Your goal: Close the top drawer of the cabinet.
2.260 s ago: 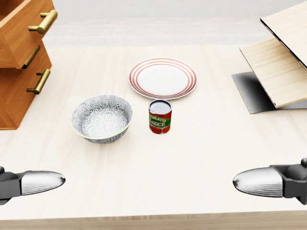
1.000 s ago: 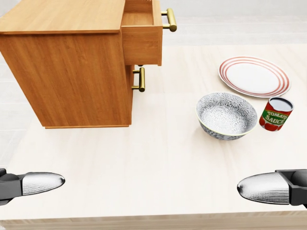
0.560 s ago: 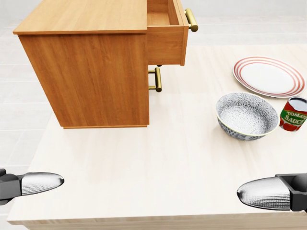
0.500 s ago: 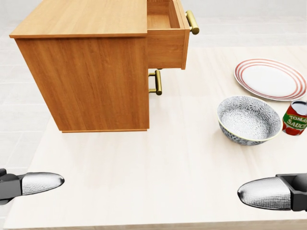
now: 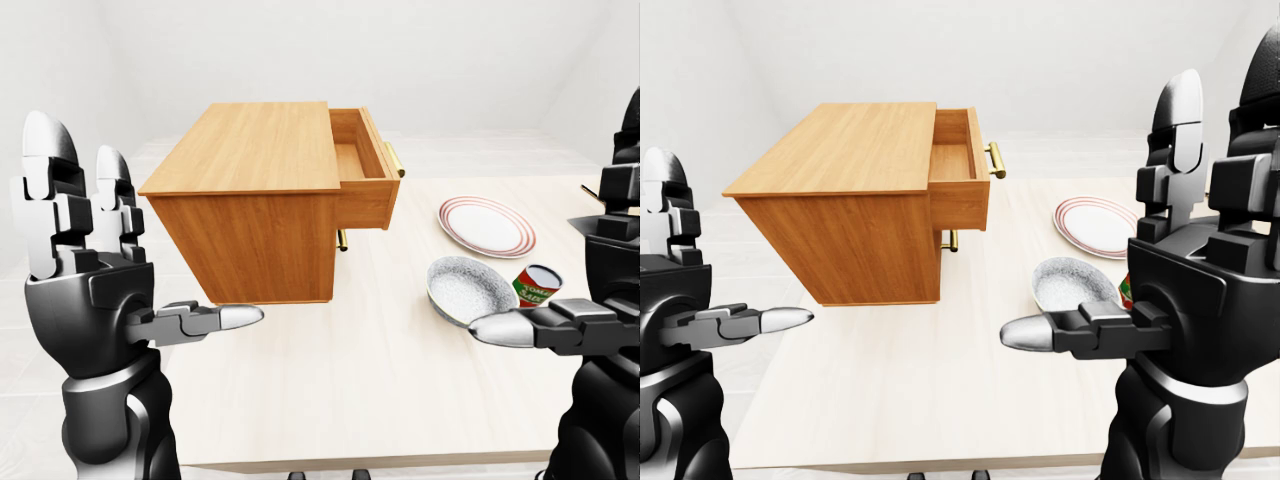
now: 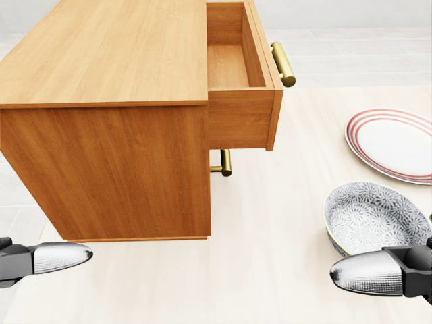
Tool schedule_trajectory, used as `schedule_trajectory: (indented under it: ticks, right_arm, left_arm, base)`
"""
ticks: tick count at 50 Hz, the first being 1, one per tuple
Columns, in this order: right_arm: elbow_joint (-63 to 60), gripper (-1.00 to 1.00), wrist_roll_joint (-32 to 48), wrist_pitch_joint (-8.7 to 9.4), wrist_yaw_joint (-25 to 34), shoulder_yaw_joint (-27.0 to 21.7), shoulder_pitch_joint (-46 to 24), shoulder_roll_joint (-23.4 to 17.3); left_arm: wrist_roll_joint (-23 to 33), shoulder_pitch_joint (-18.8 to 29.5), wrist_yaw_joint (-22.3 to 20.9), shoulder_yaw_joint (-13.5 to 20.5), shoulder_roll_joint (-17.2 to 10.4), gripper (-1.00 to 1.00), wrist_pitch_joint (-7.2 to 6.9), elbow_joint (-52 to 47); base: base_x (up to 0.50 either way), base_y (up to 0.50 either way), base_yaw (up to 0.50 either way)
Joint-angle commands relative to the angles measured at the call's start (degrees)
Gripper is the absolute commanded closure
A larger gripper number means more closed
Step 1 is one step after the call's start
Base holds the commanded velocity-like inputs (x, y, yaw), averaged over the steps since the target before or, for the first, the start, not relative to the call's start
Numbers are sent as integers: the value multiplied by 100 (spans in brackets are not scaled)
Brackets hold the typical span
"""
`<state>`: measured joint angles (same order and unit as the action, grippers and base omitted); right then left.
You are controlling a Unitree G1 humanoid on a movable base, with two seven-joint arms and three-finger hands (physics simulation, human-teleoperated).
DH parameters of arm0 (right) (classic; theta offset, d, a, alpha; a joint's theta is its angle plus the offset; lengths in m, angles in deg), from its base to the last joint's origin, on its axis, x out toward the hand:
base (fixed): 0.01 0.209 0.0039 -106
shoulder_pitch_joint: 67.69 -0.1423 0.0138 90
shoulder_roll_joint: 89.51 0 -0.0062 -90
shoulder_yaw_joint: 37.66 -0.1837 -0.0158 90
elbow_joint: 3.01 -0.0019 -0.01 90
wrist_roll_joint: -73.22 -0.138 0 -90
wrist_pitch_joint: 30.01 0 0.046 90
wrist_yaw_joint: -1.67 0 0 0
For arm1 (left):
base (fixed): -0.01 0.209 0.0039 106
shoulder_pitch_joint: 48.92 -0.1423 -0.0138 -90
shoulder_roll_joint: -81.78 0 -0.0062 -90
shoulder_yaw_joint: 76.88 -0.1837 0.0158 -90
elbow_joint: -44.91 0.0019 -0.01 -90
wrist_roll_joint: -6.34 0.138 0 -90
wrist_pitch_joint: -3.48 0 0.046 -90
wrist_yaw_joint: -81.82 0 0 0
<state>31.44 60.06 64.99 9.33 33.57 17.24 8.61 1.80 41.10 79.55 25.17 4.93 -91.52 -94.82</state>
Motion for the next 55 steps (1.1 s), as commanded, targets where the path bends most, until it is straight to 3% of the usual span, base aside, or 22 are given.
schedule_trajectory:
  ticks: [1, 21, 31, 33, 39, 55]
  right_arm:
    - [44, -100, 62, 0, 5, 39, 80, 55]
    - [190, -100, 247, 0, -36, 94, 61, 25]
    - [576, -100, 441, 0, -72, 233, -68, 76]
    - [724, -100, 494, 0, -120, 296, -147, 69]
    - [1444, -100, 582, 0, -328, 450, -358, 127]
    - [2511, -100, 646, 0, -584, 793, -875, 0]
  left_arm:
    - [21, -29, 4, -22, 19, -100, 0, -1]
    - [39, -45, -15, -23, 15, -100, 0, 36]
    - [124, -43, -12, -156, -13, -100, 0, 38]
    - [-138, -63, -80, -56, 143, -100, 0, 24]
    - [86, -76, -6, -256, 71, -100, 0, 182]
    - [83, -62, -34, -251, 64, -100, 0, 338]
  base:
    - [50, 0, 0]
    - [43, 0, 0]
    - [1, 0, 0]
    - [0, 0, 0]
    - [0, 0, 0]
    - [0, 0, 0]
